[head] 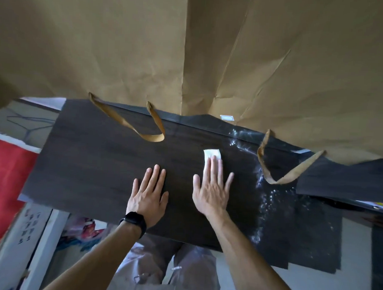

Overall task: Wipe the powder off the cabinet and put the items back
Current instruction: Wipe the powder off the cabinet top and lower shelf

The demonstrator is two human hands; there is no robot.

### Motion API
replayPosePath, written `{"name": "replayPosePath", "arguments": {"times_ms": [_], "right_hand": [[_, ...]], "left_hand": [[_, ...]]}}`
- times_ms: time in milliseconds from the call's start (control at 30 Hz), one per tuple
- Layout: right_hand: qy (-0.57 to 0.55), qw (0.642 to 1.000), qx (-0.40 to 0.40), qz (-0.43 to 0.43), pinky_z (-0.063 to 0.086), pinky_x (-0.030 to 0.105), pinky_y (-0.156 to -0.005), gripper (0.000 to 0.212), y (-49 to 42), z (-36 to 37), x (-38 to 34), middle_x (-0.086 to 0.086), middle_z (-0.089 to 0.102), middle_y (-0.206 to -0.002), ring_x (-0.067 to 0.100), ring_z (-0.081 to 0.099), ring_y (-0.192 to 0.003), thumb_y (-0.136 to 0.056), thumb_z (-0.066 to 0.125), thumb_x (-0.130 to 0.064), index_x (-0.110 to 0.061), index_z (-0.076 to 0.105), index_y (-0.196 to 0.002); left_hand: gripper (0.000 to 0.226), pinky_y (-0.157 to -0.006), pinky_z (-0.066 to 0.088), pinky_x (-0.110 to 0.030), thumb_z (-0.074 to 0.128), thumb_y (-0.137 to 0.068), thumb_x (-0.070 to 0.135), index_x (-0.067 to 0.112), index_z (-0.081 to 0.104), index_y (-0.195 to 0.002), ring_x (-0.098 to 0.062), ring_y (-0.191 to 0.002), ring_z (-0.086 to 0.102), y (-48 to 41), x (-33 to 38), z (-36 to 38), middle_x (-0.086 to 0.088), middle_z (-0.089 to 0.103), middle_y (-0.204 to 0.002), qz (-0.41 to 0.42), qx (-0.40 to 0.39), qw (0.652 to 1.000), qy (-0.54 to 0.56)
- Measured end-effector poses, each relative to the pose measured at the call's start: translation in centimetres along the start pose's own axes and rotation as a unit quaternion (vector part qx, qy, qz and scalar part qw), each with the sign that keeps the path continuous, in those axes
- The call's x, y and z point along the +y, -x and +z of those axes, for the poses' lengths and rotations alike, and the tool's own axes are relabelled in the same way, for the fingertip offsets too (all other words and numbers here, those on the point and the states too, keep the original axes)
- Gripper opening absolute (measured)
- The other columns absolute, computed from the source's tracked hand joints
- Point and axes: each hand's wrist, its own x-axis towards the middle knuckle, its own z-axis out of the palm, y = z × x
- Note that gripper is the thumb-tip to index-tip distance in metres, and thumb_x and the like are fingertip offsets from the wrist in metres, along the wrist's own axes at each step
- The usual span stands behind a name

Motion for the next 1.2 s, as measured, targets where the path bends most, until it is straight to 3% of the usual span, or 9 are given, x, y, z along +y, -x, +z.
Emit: {"name": "replayPosePath", "arguments": {"times_ms": [133, 267, 400, 467, 600, 667, 833, 967, 1200], "right_hand": [[0.021, 1.0, 0.003, -0.019, -0.008, 0.055, -0.121, 0.066, -5.9, -1.7, 1.4, -0.011, -0.01, -0.167, 0.008, -0.012, -0.152, -0.102, 0.012, -0.053, -0.025, -0.005, -0.159], [-0.016, 0.989, 0.045, 0.141, 0.004, 0.06, -0.12, 0.068, -5.8, -3.9, 7.8, -0.006, 0.005, -0.168, 0.013, 0.004, -0.154, -0.1, 0.017, -0.056, -0.027, 0.003, -0.159], [-0.074, 0.948, 0.039, 0.307, 0.005, 0.064, -0.119, 0.079, -3.0, -3.8, 8.9, 0.004, -0.002, -0.168, 0.017, -0.009, -0.154, -0.096, 0.01, -0.061, -0.015, -0.001, -0.159], [-0.054, 0.956, 0.054, 0.282, 0.007, 0.065, -0.119, 0.083, -0.7, -2.5, 5.1, 0.011, 0.0, -0.168, 0.024, -0.005, -0.154, -0.096, 0.014, -0.062, -0.009, 0.002, -0.159], [0.002, 0.999, 0.029, 0.03, -0.008, 0.055, -0.121, 0.079, 0.5, 0.8, -0.9, 0.005, -0.009, -0.168, 0.021, -0.012, -0.154, -0.1, 0.014, -0.062, -0.012, -0.002, -0.159], [0.018, 0.999, 0.036, -0.023, -0.009, 0.054, -0.121, 0.076, -2.0, -0.1, 1.0, -0.002, -0.007, -0.168, 0.015, -0.012, -0.153, -0.1, 0.017, -0.061, -0.017, 0.001, -0.16], [-0.012, 0.976, 0.058, 0.212, 0.004, 0.064, -0.12, 0.076, -2.3, -3.3, 11.3, 0.004, 0.004, -0.168, 0.018, -0.002, -0.154, -0.099, 0.014, -0.062, -0.016, 0.004, -0.159], [-0.04, 0.951, 0.044, 0.303, 0.008, 0.064, -0.12, 0.079, 5.6, -1.5, 10.9, 0.007, -0.01, -0.168, 0.02, -0.014, -0.153, -0.097, 0.003, -0.067, -0.018, -0.017, -0.156], [0.003, 0.995, 0.03, 0.1, -0.001, 0.056, -0.122, 0.074, 2.7, -1.0, 5.8, 0.003, -0.004, -0.168, 0.019, -0.009, -0.154, -0.101, 0.011, -0.06, -0.015, -0.001, -0.159]], "left_hand": [[0.064, -0.121, 0.009, -0.049, 0.031, -0.102, 0.044, 0.028, 0.003, -0.158, -0.013, -0.151, -0.009, 0.1, -0.8, -0.1, 0.009, -0.009, -0.164, 0.019, 0.006, 1.0, -0.015], [0.064, -0.122, 0.009, -0.05, 0.031, -0.103, 0.043, 0.027, 0.004, -0.158, -0.014, -0.152, -0.007, 0.2, -0.7, -0.4, 0.009, -0.01, -0.164, 0.02, -0.002, 1.0, -0.01], [0.065, -0.121, 0.01, -0.051, 0.034, -0.102, 0.043, 0.024, 0.008, -0.158, -0.019, -0.153, -0.003, 0.1, 0.2, -0.6, 0.005, -0.006, -0.165, 0.004, -0.003, 1.0, 0.007], [0.066, -0.121, 0.01, -0.051, 0.032, -0.102, 0.044, 0.022, 0.006, -0.158, -0.02, -0.153, -0.004, 0.2, 0.6, -0.4, 0.003, -0.006, -0.165, -0.004, -0.004, 1.0, 0.004], [0.067, -0.122, 0.008, -0.049, 0.029, -0.102, 0.046, 0.022, 0.003, -0.158, -0.02, -0.152, -0.006, 0.1, 0.8, -0.2, 0.003, -0.007, -0.165, -0.008, -0.004, 1.0, -0.01], [0.066, -0.122, 0.008, -0.049, 0.028, -0.102, 0.047, 0.022, 0.004, -0.158, -0.02, -0.153, -0.004, -0.2, 0.5, -0.2, 0.002, -0.006, -0.165, 0.0, -0.005, 1.0, -0.025], [0.066, -0.121, 0.009, -0.05, 0.02, -0.1, 0.046, 0.018, 0.006, -0.158, -0.02, -0.153, 0.001, -0.1, 0.5, -0.3, 0.0, -0.001, -0.166, 0.019, 0.001, 0.998, -0.059], [0.069, -0.121, 0.011, -0.049, 0.015, -0.096, 0.047, 0.017, 0.009, -0.158, -0.017, -0.152, 0.004, -0.6, 2.3, -0.3, 0.004, 0.0, -0.165, 0.078, -0.001, 0.994, -0.072], [0.064, -0.121, 0.004, -0.048, 0.026, -0.102, 0.043, 0.019, 0.007, -0.158, -0.012, -0.152, -0.004, -2.6, 7.1, 0.5, 0.007, -0.006, -0.164, 0.163, -0.044, 0.982, -0.082]]}}
